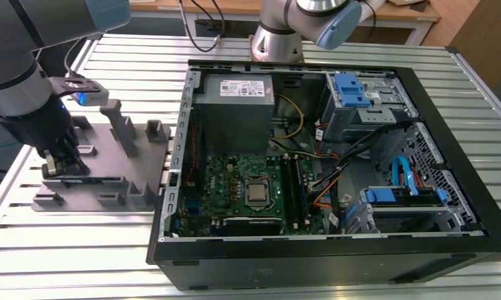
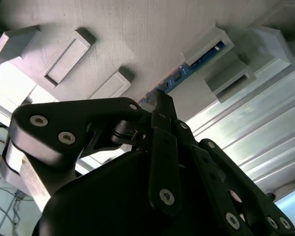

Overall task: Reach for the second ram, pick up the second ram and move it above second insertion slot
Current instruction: 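Pick up the second ram and move it above second insertion slot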

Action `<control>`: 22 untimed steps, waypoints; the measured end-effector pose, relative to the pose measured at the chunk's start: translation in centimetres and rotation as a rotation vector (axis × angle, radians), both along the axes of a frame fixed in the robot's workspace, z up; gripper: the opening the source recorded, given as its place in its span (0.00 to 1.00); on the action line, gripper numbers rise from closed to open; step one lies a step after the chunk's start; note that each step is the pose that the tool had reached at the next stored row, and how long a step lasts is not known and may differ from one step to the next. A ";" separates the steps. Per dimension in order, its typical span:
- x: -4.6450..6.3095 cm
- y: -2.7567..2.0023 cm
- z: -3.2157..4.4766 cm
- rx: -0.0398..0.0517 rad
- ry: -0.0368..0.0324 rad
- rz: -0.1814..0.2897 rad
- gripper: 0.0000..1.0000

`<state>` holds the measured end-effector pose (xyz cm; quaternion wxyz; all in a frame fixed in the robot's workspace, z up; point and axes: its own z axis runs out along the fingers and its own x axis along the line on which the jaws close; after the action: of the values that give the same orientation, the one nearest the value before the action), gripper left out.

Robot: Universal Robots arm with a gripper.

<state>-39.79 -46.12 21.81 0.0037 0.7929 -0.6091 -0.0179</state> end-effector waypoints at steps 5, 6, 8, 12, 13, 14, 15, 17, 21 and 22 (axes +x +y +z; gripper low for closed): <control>0.0 0.00 -0.18 0.0001 -0.0002 -0.091 0.11; 0.0 0.00 -0.22 0.0000 -0.0001 -0.109 0.11; 0.0 0.00 -0.29 0.0000 0.0000 -0.146 0.11; 0.0 0.00 -0.42 -0.0001 0.0001 -0.218 0.11; 0.0 0.00 -0.45 -0.0001 0.0000 -0.236 0.11; 0.0 0.00 -0.47 0.0000 0.0000 -0.254 0.11; 0.0 0.00 -0.49 0.0000 -0.0001 -0.274 0.11; 0.0 0.00 -0.50 -0.0005 -0.0001 -0.305 0.11; 0.0 0.00 -0.50 -0.0007 -0.0001 -0.308 0.11; 0.0 0.00 -0.50 -0.0007 -0.0001 -0.308 0.11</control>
<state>-39.79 -46.12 21.31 0.0012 0.6901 -0.7235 -0.0180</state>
